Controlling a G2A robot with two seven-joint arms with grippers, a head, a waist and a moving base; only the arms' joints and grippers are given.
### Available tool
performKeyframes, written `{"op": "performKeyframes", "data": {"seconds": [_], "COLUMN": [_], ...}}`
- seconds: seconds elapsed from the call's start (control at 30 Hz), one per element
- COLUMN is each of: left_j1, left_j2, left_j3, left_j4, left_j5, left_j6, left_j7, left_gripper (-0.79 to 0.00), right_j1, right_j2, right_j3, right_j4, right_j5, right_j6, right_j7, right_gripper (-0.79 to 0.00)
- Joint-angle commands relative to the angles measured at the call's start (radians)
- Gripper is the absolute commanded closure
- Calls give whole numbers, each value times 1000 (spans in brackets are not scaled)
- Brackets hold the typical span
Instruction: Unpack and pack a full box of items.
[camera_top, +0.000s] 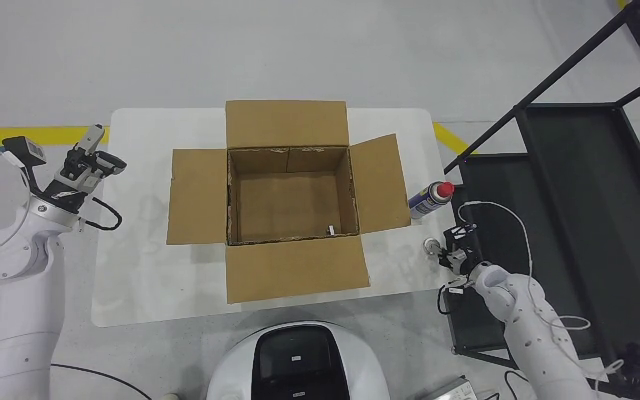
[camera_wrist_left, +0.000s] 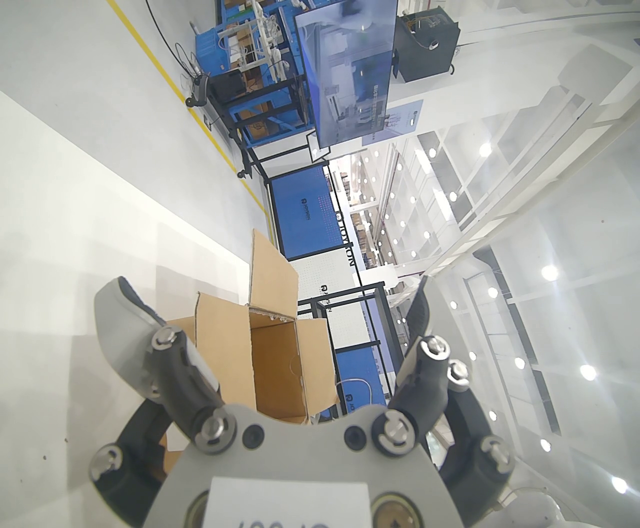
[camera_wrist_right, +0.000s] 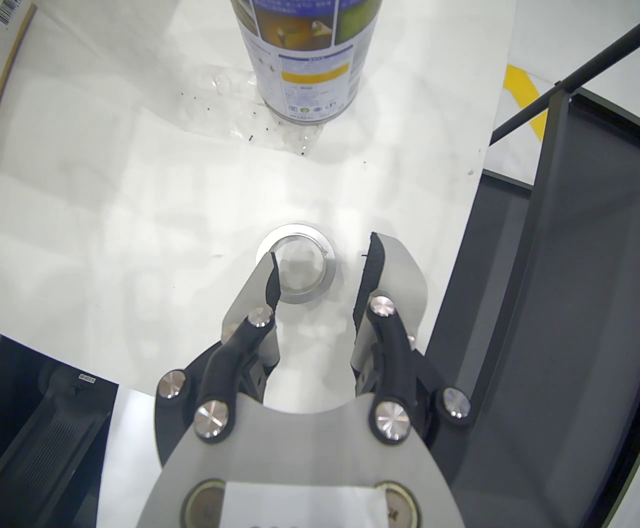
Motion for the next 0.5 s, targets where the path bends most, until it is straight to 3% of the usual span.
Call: {"op": "performKeyframes", "data": {"seconds": [0.0, 0.27, 0.47], "left_j1": [0, 0, 0], "left_j2": [0, 0, 0], "left_j3": [0, 0, 0], "left_j4": [0, 0, 0], "left_j5": [0, 0, 0], "left_j6": [0, 0, 0], "left_j7": [0, 0, 0], "left_gripper": [-785, -785, -785], "right_j1": [7, 43, 66], "right_j2": [-1, -4, -7], "right_j3": [-4, -27, -46], "right_j4": [10, 56, 79], "right_j5": [7, 19, 13], "right_j6": [1, -5, 1], "right_j7": [1, 0, 8], "right_gripper": [-280, -175, -166]}}
